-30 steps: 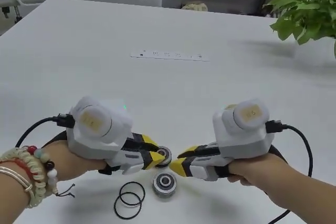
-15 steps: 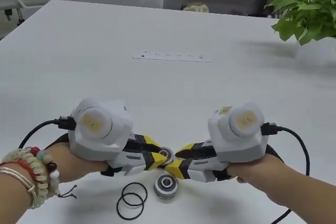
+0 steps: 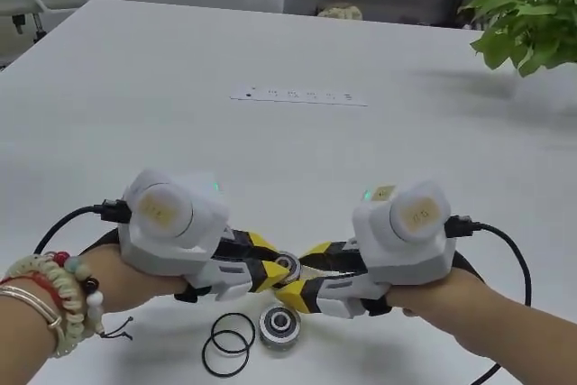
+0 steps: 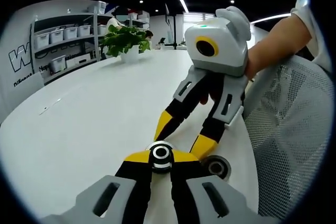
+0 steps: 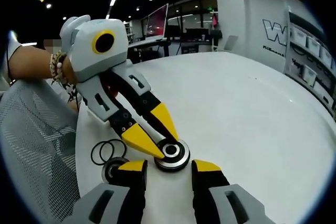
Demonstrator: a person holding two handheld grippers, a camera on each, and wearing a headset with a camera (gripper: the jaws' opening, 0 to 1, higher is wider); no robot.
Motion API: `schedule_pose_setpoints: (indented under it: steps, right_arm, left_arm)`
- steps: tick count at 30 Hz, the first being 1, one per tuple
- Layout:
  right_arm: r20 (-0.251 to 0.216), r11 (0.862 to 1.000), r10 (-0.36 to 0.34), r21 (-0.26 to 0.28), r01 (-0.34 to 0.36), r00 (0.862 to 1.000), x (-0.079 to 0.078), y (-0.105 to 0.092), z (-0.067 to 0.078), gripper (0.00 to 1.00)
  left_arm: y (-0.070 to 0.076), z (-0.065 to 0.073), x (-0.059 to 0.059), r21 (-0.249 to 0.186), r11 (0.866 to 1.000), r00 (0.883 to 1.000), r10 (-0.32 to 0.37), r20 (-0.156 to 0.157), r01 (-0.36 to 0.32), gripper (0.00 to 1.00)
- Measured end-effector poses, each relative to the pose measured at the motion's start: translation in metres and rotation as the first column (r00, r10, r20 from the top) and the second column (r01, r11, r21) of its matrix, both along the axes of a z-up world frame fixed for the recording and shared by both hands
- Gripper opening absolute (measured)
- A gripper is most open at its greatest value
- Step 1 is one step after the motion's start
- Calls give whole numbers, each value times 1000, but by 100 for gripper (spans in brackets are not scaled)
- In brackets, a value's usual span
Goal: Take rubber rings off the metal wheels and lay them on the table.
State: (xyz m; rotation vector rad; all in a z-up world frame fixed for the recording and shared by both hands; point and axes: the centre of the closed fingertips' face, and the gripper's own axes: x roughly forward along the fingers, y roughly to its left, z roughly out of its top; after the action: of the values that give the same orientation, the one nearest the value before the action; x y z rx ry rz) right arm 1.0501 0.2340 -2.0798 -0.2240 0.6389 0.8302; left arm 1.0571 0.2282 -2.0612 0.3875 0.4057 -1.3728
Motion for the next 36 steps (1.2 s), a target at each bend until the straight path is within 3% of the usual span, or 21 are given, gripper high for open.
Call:
schedule_pose_setpoints:
  steps: [4, 9, 11, 12, 13, 16, 23, 25, 27, 31, 36]
  right_arm:
    - [4, 1000, -8, 29, 8, 1000, 1, 4, 3, 35]
    - [34, 999, 27, -47, -26, 999, 0, 0, -2, 27]
    - [35, 999, 21, -40, -20, 999, 2, -3, 1, 23]
    - [16, 1000, 5, -5, -5, 1000, 2, -2, 4, 22]
    - [6, 1000, 3, -9, -3, 1000, 2, -4, 3, 22]
    - [35, 999, 35, -39, -33, 999, 1, -3, 2, 21]
    - [24, 999, 38, -37, -37, 999, 0, -5, 2, 20]
    - [1, 1000, 24, -16, -24, 1000, -1, -5, 2, 20]
    - [-72, 998, -24, 49, 27, 997, -3, -5, 2, 20]
    - [-54, 999, -12, 31, 13, 998, -3, -6, 1, 19]
    - [-81, 998, -27, 57, 32, 996, -3, -6, 2, 19]
  left_arm:
    - [0, 0, 0, -1, 1000, 1000, 0, 0, 0, 8]
    - [0, 0, 0, -3, 1000, 1000, 0, 1, 0, 8]
    - [0, 0, 0, -3, 1000, 1000, 0, 1, 0, 8]
    - [0, 0, 0, -3, 1000, 1000, 0, 1, 0, 8]
    - [0, 0, 0, -4, 1000, 1000, 0, 1, 0, 8]
    - [-1, 0, 1, -4, 1000, 1000, 0, 0, 0, 8]
    - [-1, 0, 1, -5, 1000, 1000, 2, 1, -2, 8]
    - [-1, 0, 1, -6, 1000, 1000, 3, 1, -3, 8]
    - [-1, 0, 1, -7, 1000, 1000, 3, 1, -3, 8]
    - [-1, 0, 1, -7, 1000, 1000, 5, 2, -5, 8]
    - [0, 0, 1, -9, 1000, 1000, 6, 1, -6, 8]
